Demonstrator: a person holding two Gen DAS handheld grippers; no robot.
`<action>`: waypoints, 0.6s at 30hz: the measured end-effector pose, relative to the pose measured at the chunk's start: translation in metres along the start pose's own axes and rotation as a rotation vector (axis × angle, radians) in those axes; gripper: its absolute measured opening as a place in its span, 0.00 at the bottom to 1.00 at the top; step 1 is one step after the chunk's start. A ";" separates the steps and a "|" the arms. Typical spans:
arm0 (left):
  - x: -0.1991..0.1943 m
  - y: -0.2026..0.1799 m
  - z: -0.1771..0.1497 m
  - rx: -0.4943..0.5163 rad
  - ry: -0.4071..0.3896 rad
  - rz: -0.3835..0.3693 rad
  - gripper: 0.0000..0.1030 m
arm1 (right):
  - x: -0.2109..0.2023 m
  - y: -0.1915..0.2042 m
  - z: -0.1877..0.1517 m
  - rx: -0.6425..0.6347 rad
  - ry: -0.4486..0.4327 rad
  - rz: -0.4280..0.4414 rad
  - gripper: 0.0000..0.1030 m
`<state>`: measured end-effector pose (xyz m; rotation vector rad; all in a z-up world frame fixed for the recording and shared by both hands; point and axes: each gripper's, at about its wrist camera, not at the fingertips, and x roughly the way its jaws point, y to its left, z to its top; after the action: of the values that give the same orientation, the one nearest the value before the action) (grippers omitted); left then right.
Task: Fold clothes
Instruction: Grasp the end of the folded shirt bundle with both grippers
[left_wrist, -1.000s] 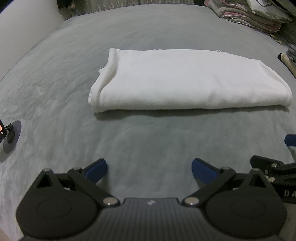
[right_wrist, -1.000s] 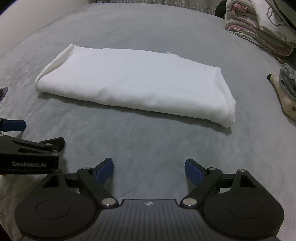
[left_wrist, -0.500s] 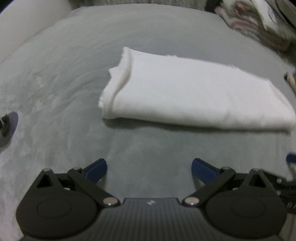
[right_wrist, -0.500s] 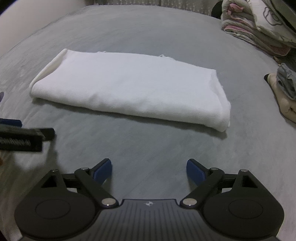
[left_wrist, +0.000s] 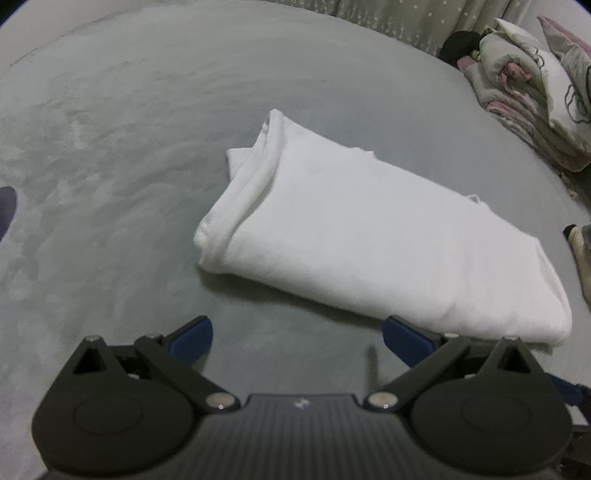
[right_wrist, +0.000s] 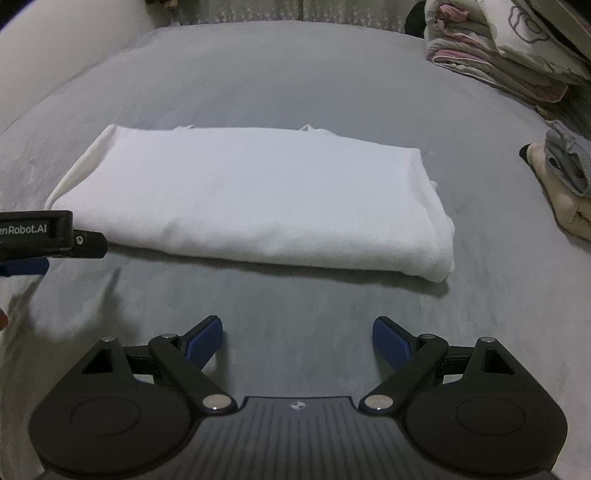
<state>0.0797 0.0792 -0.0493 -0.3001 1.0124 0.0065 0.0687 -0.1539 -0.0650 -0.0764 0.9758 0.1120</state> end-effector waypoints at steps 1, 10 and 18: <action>0.000 0.001 0.001 -0.014 -0.004 -0.017 1.00 | 0.000 -0.001 0.001 0.009 -0.002 0.001 0.86; 0.013 0.035 0.011 -0.303 -0.071 -0.241 0.96 | -0.002 -0.006 0.005 0.060 -0.033 0.010 0.86; 0.025 0.059 0.005 -0.505 -0.189 -0.274 0.60 | -0.013 -0.018 0.008 0.155 -0.135 0.058 0.84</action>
<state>0.0889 0.1336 -0.0823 -0.8821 0.7642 0.0425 0.0705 -0.1714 -0.0494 0.1012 0.8489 0.0932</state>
